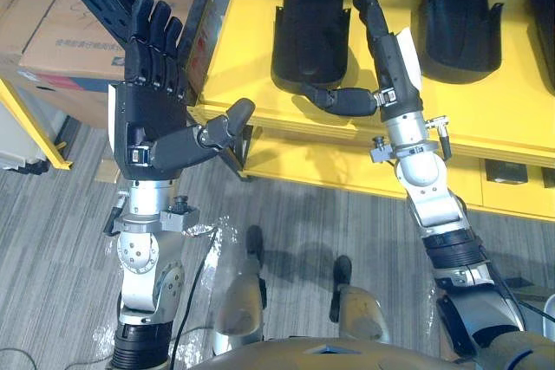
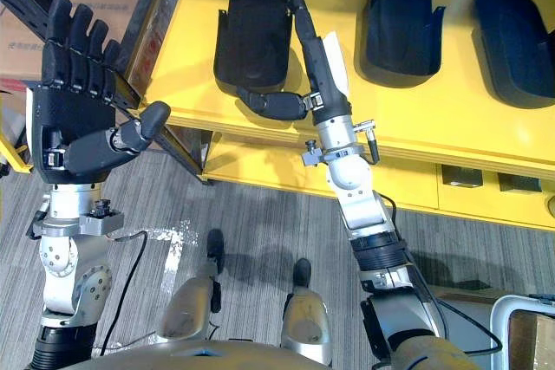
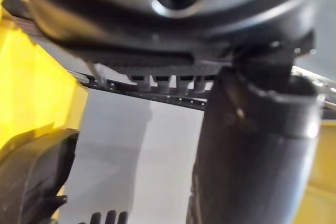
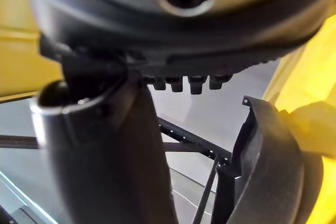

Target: Walk over and take three plastic housings, then place them on the shelf

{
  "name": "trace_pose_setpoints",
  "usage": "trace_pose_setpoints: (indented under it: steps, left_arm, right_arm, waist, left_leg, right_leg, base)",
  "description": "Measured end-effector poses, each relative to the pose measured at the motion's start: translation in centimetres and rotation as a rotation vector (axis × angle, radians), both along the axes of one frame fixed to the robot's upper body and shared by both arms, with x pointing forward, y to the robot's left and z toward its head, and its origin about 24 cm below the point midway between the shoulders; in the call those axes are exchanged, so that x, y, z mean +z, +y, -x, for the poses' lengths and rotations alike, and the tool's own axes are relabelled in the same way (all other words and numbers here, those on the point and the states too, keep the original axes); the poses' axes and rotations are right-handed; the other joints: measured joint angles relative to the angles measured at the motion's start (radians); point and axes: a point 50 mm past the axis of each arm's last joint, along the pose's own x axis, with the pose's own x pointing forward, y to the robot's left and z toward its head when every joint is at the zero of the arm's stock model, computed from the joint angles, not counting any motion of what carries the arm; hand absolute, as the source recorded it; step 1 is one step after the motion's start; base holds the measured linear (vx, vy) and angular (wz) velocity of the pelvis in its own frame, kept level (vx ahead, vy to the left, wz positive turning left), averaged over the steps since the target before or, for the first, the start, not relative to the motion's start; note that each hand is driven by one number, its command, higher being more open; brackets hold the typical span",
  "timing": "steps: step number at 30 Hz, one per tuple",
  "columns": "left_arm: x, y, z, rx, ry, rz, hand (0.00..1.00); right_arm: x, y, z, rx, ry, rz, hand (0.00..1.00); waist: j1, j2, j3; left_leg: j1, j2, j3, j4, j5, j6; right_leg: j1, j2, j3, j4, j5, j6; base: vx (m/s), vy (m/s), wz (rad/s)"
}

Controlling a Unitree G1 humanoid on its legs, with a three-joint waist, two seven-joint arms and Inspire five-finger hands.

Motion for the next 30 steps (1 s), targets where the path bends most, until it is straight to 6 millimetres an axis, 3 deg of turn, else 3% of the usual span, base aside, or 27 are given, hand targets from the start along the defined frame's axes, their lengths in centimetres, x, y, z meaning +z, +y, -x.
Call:
trace_pose_setpoints:
  steps: [11, 30]
  left_arm:
    - [0.1, 0.1, 0.0, 0.004, -0.005, -0.007, 1.00]
    - [-0.4, 0.3, -0.2, 0.012, 0.022, -0.021, 1.00]
  right_arm:
    - [1.0, 0.5, -0.7, -0.045, -0.068, 0.156, 1.00]
    - [1.6, 1.2, -1.7, -0.105, -0.118, 0.267, 1.00]
  waist:
    - [-0.003, 0.006, 0.057]
    - [-0.003, 0.001, 0.096]
  left_leg:
    - [-0.003, -0.017, -0.021, -0.003, 0.006, 0.007]
    - [-0.003, -0.016, -0.020, -0.005, 0.009, 0.003]
  right_leg:
    - [-0.009, -0.020, -0.022, 0.046, -0.028, 0.004]
    - [-0.020, -0.023, -0.022, 0.066, -0.032, 0.001]
  base:
    - [0.00, -0.017, 0.07]
    - [0.00, -0.005, 0.00]
